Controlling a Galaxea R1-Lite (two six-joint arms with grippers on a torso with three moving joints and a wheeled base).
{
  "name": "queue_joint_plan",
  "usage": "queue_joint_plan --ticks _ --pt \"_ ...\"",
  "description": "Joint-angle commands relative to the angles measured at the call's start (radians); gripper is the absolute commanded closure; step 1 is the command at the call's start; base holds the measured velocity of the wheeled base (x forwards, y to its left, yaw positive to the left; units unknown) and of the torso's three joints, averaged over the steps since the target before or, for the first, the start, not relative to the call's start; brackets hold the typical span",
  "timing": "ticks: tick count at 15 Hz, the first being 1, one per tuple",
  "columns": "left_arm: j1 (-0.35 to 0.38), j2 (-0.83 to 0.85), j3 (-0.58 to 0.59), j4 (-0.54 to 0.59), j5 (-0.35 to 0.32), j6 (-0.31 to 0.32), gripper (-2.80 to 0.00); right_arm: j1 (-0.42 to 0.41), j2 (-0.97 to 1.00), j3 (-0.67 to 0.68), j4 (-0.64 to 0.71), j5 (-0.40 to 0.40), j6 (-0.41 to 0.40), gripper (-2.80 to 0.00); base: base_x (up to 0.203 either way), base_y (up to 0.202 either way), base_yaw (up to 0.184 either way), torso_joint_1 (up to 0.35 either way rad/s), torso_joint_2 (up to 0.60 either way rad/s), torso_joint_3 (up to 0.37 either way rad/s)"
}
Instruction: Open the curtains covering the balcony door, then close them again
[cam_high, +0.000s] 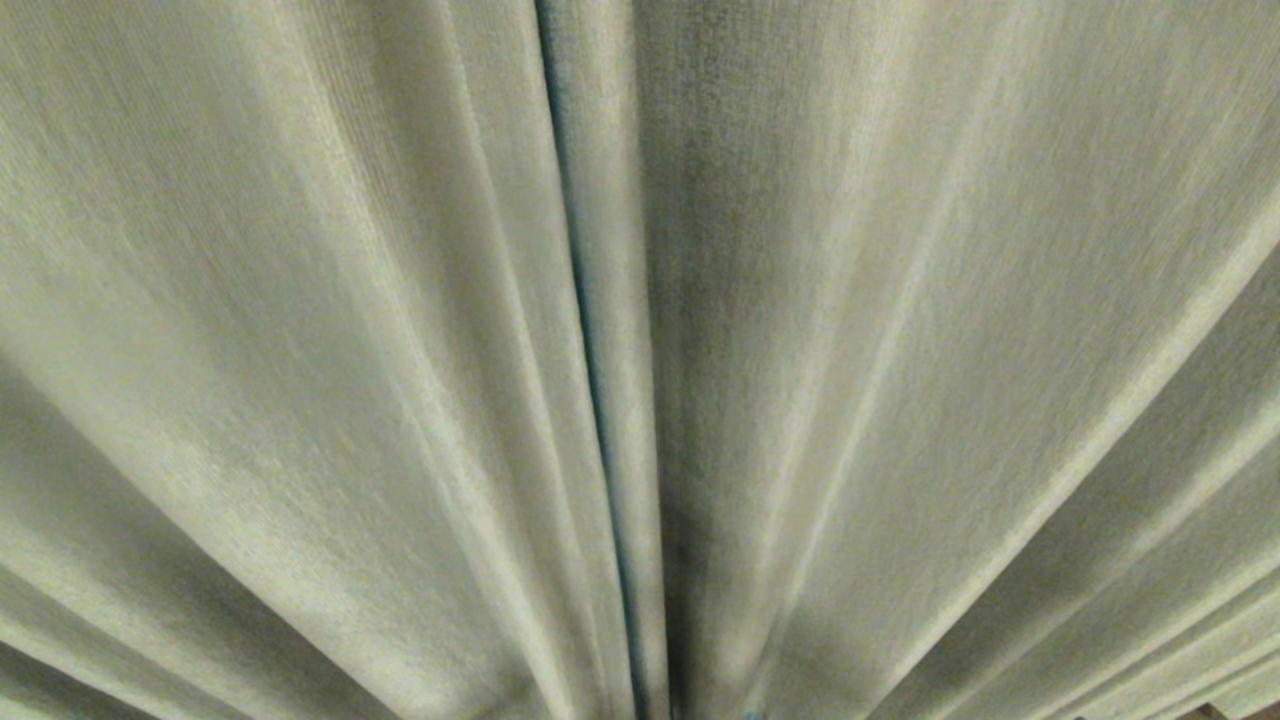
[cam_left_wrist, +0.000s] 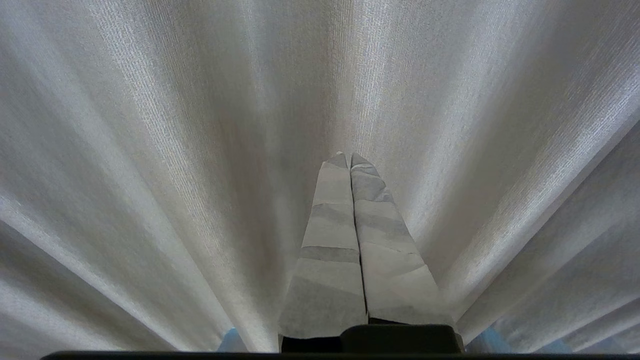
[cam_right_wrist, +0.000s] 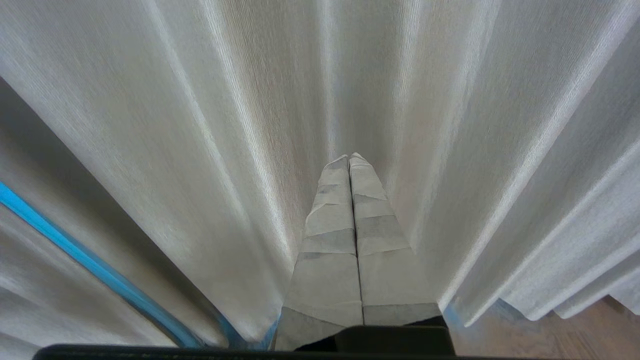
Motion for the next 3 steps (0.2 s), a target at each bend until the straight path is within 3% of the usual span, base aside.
queue_joint_plan --ticks 1,3 --pt "0.000 0.000 0.000 0.000 0.000 0.000 0.00 -0.001 0.000 0.001 -0.001 0.000 0.003 0.00 0.000 0.000 0.000 0.000 0.00 0.000" --pt "0.000 0.000 0.000 0.000 0.000 0.000 0.00 0.000 0.000 0.001 -0.001 0.000 0.004 0.00 0.000 0.000 0.000 0.000 0.00 0.000"
